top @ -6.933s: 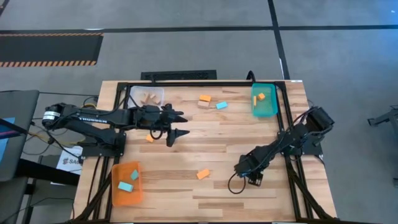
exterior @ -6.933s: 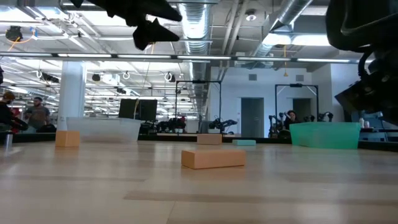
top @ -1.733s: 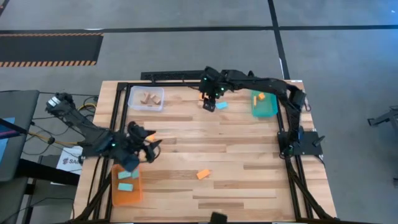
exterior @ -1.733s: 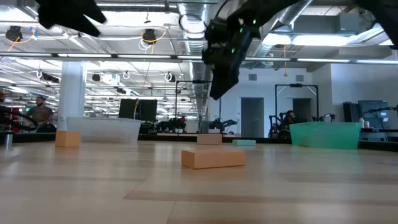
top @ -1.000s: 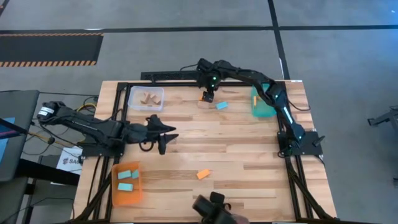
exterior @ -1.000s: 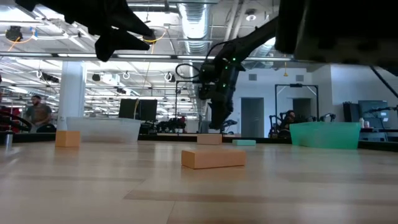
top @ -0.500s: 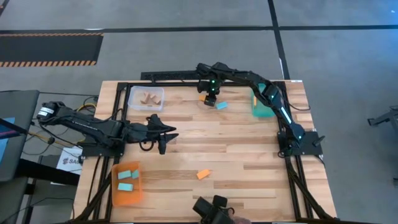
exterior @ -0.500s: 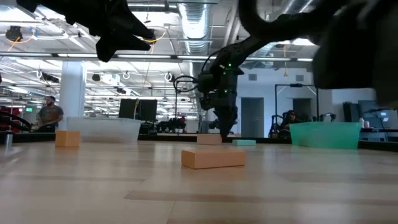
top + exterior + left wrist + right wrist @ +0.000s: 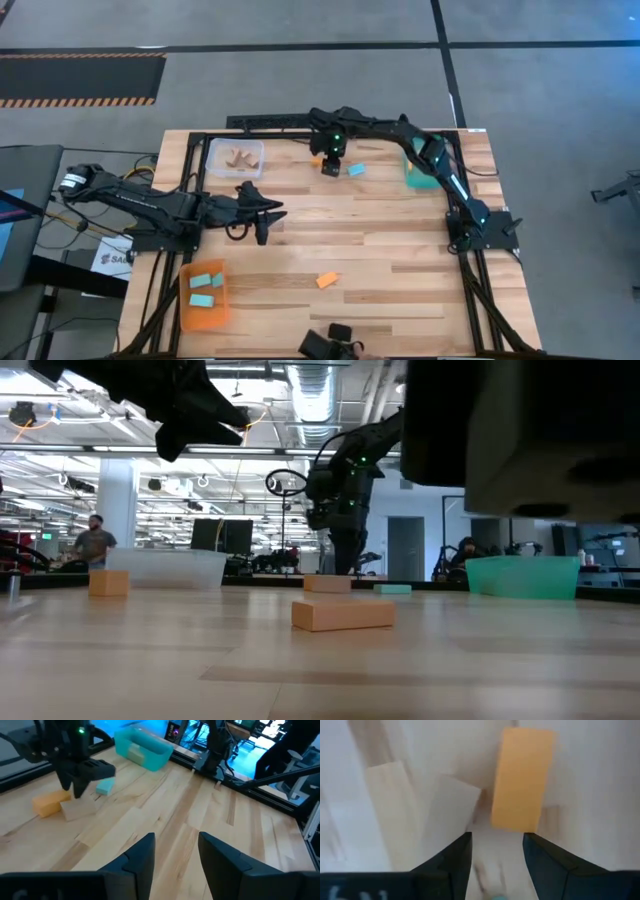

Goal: Sort & place blocks by color
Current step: Put the orange block into the light blue bin

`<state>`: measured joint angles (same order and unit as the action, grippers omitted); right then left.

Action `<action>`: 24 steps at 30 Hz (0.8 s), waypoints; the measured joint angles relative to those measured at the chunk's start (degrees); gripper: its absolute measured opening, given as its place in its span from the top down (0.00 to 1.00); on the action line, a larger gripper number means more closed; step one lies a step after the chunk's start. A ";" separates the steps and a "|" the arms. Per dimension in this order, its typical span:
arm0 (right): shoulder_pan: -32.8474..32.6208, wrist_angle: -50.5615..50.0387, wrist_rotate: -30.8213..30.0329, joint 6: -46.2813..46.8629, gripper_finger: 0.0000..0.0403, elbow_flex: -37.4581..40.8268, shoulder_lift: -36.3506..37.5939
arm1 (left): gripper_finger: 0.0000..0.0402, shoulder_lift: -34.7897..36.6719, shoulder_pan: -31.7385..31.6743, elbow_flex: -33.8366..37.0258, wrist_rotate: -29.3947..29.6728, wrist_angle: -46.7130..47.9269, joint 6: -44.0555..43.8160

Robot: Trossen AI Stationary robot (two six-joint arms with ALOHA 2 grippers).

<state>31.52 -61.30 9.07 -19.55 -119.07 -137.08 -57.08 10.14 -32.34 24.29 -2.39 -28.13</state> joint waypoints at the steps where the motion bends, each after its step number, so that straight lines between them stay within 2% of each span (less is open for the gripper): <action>1: -0.46 -0.27 0.05 0.00 0.51 0.00 0.00 | 0.66 0.00 -0.16 0.00 0.00 0.01 -0.01; 5: -2.87 -0.50 -0.21 -0.70 0.54 0.00 0.00 | 0.66 0.00 -0.59 0.00 -0.48 -0.01 0.54; 9: -5.07 -1.73 -6.15 -2.14 0.56 -0.81 0.01 | 0.66 -0.02 -1.10 0.00 -1.45 0.30 0.77; 16: -4.39 -3.47 -8.18 -1.59 0.56 -5.93 0.07 | 0.66 -0.02 -1.24 0.00 -1.58 0.43 0.95; 20: -4.35 -12.80 -5.27 2.86 0.56 -12.93 0.08 | 0.66 -0.02 -1.24 0.00 -2.10 0.47 0.95; 24: -6.90 -20.55 5.47 6.37 0.56 -15.46 1.29 | 0.66 -0.02 -1.24 0.00 -3.15 0.55 2.16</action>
<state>24.62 -81.85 14.54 -13.18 -134.53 -135.79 -57.10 8.91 -32.34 21.14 -1.84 -25.98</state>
